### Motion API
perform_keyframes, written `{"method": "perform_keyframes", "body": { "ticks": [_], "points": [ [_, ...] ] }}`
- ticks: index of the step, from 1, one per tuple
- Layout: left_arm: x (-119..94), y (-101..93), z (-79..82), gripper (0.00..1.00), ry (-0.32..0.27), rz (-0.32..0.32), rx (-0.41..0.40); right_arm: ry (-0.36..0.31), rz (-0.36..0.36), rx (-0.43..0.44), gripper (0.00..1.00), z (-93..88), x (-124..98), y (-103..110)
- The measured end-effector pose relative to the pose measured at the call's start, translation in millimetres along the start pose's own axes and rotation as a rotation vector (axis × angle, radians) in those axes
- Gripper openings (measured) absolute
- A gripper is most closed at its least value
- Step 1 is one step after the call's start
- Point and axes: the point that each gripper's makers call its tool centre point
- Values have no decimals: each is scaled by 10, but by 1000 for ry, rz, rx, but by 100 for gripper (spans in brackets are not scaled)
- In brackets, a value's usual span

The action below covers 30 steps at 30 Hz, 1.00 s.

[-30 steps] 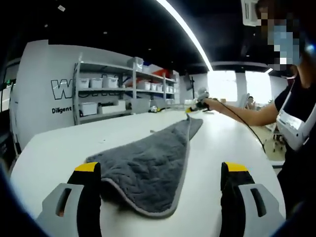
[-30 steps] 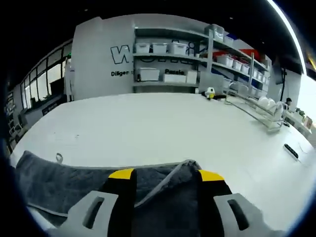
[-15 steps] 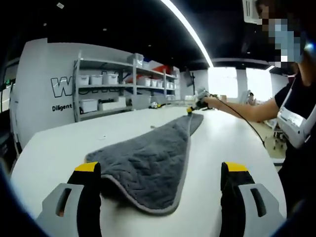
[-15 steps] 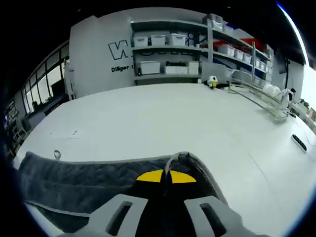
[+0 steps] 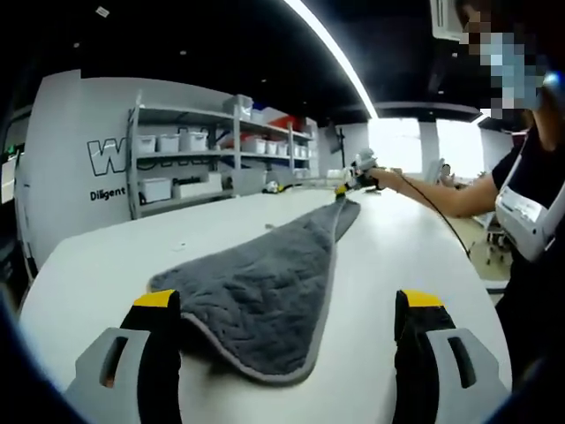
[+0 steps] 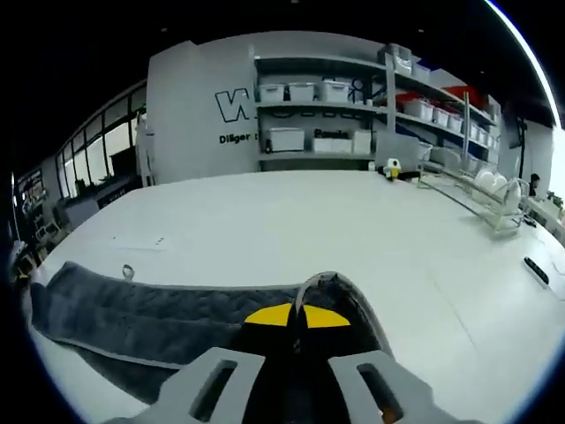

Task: Open the folded towel by lifting each exposed corner and separating the folded layers until the towel lies flat within the target outline without major curled edges

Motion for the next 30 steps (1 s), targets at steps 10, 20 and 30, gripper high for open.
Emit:
{"method": "perform_keyframes", "body": {
  "ticks": [10, 20, 30],
  "points": [
    [20, -58, -63, 99, 36, -4, 31, -57, -9, -77, 0, 77, -460, 13],
    [-5, -95, -28, 99, 29, -25, 35, -102, -14, -99, 0, -48, -928, 65],
    [-9, -132, -22, 99, 30, -42, 45, -104, -41, -94, 0, -329, -1211, 24]
  ]
}}
Point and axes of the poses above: the point that each gripper's makers call its tool centre point, and the gripper's own axes: x roughly forward along the fingers, y roughly to its left, z roughly out of its top, and after that the axes turned 15 degrees about -x, right-handed
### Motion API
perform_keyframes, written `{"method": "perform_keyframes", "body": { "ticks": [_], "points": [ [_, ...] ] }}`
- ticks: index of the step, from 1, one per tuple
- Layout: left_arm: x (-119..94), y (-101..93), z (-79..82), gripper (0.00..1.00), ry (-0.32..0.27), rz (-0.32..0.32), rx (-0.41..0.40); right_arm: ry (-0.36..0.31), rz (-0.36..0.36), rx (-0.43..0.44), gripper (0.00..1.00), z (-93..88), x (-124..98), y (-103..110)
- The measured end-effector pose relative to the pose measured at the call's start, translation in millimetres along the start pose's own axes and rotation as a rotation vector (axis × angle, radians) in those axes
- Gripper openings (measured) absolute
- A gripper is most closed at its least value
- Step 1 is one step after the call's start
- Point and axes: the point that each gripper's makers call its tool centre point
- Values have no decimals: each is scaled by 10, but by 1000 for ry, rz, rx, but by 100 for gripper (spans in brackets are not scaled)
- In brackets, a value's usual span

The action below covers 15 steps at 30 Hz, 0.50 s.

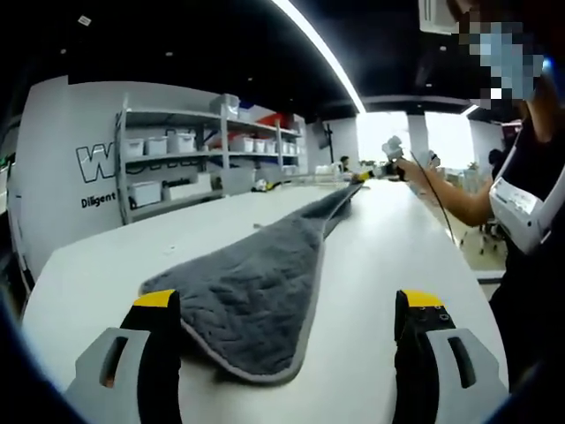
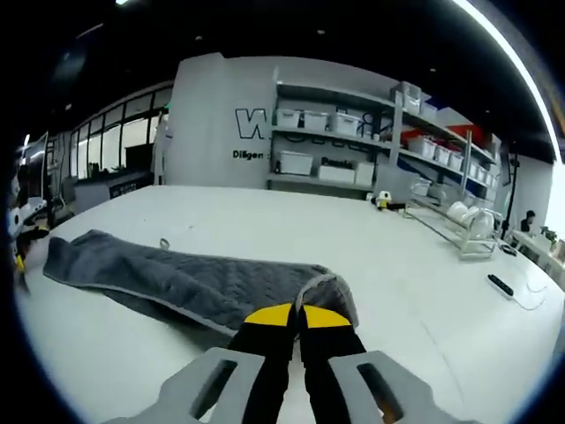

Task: Open the folded towel by lifting each exposed corner and separating the folded layers until the towel lies flat within the target outline without major curled edges

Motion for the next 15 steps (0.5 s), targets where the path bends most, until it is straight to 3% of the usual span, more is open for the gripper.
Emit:
{"method": "perform_keyframes", "body": {
  "ticks": [15],
  "points": [
    [36, -124, -46, 99, 20, -52, 25, 94, -13, 43, 0, -606, -167, 24]
  ]
}}
Point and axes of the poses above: the point that each gripper's makers call its tool centre point, and the gripper's own axes: x roughly forward along the fingers, y roughly to its left, z roughly out of its top, and after that the axes turned 15 degrees about -x, right-handed
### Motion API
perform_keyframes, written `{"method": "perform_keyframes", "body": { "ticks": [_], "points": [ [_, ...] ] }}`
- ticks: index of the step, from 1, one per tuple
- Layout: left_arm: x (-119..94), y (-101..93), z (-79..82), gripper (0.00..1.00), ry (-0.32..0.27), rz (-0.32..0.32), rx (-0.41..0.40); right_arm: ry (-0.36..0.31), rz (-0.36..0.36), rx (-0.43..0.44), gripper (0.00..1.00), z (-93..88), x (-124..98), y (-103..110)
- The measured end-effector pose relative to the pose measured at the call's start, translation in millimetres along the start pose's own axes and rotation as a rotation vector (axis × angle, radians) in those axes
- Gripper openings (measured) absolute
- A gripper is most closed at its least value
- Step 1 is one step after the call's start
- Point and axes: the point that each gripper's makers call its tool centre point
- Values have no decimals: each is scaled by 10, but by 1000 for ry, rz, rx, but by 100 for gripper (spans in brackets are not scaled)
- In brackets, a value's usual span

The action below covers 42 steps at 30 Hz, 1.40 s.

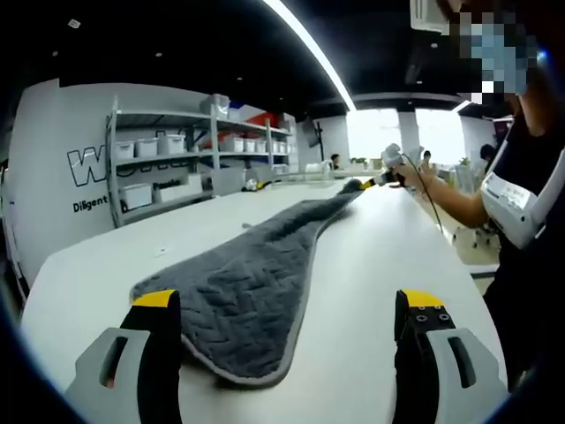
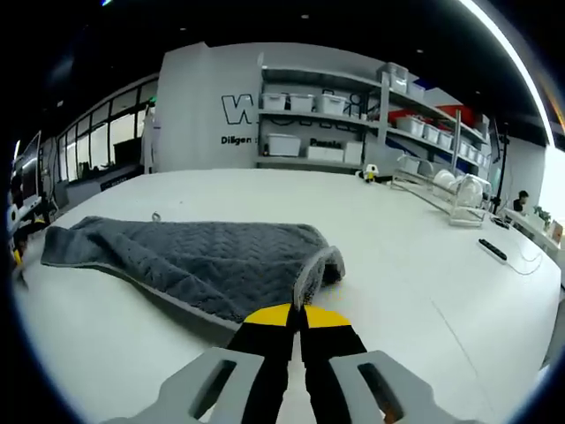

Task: Open the folded towel by lifting each exposed corner and separating the folded layers until the towel lies flat within the target outline without major curled edges

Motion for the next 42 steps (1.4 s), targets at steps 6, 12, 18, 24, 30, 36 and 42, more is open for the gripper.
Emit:
{"method": "perform_keyframes", "body": {
  "ticks": [6, 12, 18, 24, 30, 36, 42],
  "points": [
    [13, -77, -3, 98, -3, -43, -12, 35, -2, 6, 0, -199, -37, 64],
    [0, -82, 16, 97, -16, -44, -16, 33, 3, 11, 0, -270, -126, 147],
    [3, -81, 3, 97, -11, -46, -14, 35, 1, 24, 0, -385, -253, 177],
    [15, -111, -6, 96, -10, -56, -14, 71, -13, 11, 0, -520, -279, 139],
    [21, -123, -40, 91, 0, -66, -29, 114, -86, 6, 25, -606, -330, -1],
    [28, -121, -51, 90, 1, -65, -31, 142, -186, -22, 49, -585, -494, -194],
    [18, -83, -71, 88, 12, -60, -48, 119, -155, 21, 75, -511, -598, -115]
  ]
}}
Point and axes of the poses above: the point that each gripper's makers call its tool centre point, and the gripper's own axes: x roughly forward along the fingers, y roughly to its left, z roughly out of its top, and after that the axes turned 15 degrees about -x, right-handed
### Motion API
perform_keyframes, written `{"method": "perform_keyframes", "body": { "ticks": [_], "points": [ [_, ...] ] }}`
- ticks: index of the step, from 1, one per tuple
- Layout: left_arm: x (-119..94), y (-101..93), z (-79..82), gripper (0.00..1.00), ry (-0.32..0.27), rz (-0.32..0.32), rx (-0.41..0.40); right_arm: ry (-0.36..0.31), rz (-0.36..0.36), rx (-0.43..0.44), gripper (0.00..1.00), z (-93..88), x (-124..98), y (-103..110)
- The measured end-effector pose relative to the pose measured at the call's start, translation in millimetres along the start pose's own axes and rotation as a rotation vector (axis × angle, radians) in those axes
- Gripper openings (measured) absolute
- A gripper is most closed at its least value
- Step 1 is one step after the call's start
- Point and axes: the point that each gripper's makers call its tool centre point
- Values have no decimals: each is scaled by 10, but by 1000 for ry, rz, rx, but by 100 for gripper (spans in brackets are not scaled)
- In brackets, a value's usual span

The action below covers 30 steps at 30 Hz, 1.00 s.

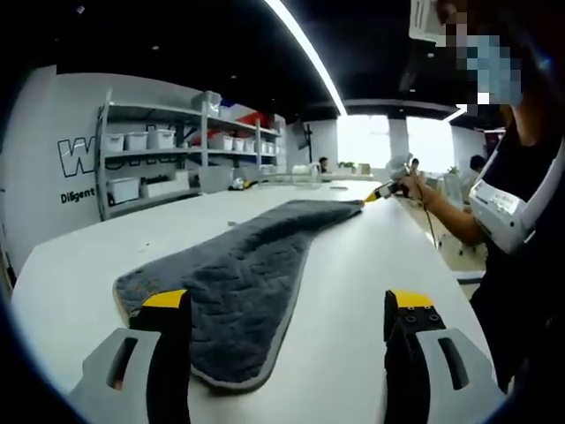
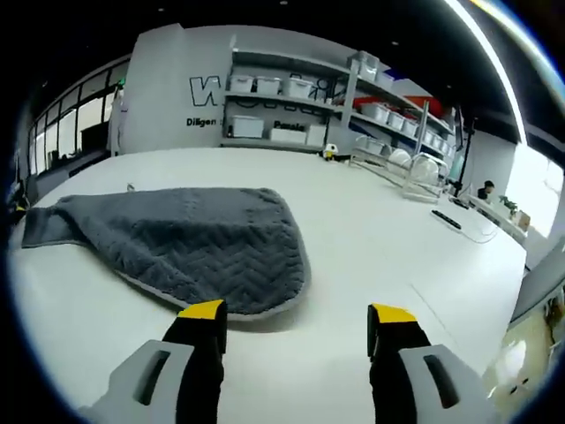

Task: Open the folded towel by lifting each exposed corner and separating the folded layers until the towel lies flat within the target outline without major curled edges

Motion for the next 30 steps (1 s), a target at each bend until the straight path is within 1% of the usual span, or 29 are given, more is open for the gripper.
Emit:
{"method": "perform_keyframes", "body": {
  "ticks": [3, 6, 7, 9, 10, 13, 15, 16, 18, 20, 21, 22, 24, 26, 27, 28, 29, 30],
  "points": [
    [-7, 16, -18, 87, 10, 5, -13, 12, 10, 6, 91, 13, -59, 72],
    [-5, 24, -30, 87, 16, 11, -23, -16, 52, 19, 98, 85, -101, 170],
    [-3, 37, -40, 86, 20, 16, -35, -32, 70, 20, 99, 127, -116, 216],
    [1, 60, -64, 82, 33, 31, -32, -40, 94, 21, 99, 154, -146, 279],
    [5, 74, -84, 81, 45, 45, -7, -49, 102, 19, 99, 178, -174, 352],
    [9, 73, -103, 75, 56, 48, 2, -65, 129, 1, 99, 225, -217, 474],
    [15, 75, -106, 70, 59, 44, -1, -73, 164, -3, 99, 253, -252, 558],
    [19, 74, -108, 66, 59, 43, -4, -75, 177, -5, 99, 263, -262, 588],
    [41, 70, -138, 56, 69, 41, -25, -75, 191, -11, 99, 270, -280, 641],
    [43, 68, -212, 43, 109, 40, -29, -74, 200, -22, 99, 274, -299, 703],
    [42, 68, -234, 39, 122, 40, -17, -74, 203, -27, 99, 275, -299, 712],
    [47, 82, -255, 38, 133, 54, -12, -77, 224, -39, 99, 276, -300, 757],
    [36, 123, -273, 38, 144, 70, -12, -81, 250, -18, 99, 276, -285, 797],
    [23, 163, -297, 37, 154, 80, -26, -76, 255, -18, 99, 258, -275, 810],
    [5, 186, -339, 35, 170, 85, -71, -71, 252, -22, 99, 244, -276, 812],
    [-4, 203, -366, 32, 184, 91, -95, -70, 251, -24, 99, 242, -275, 802],
    [0, 239, -379, 30, 191, 101, -95, -70, 251, -24, 99, 241, -278, 796],
    [2, 254, -396, 30, 197, 106, -92, -72, 252, -22, 99, 244, -283, 792]
  ]
}}
Point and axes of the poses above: the point that each gripper's makers call its tool centre point, and the gripper's own axes: x roughly forward along the fingers, y roughly to its left, z roughly out of its top, and after that the axes turned 15 degrees about -x, right-handed
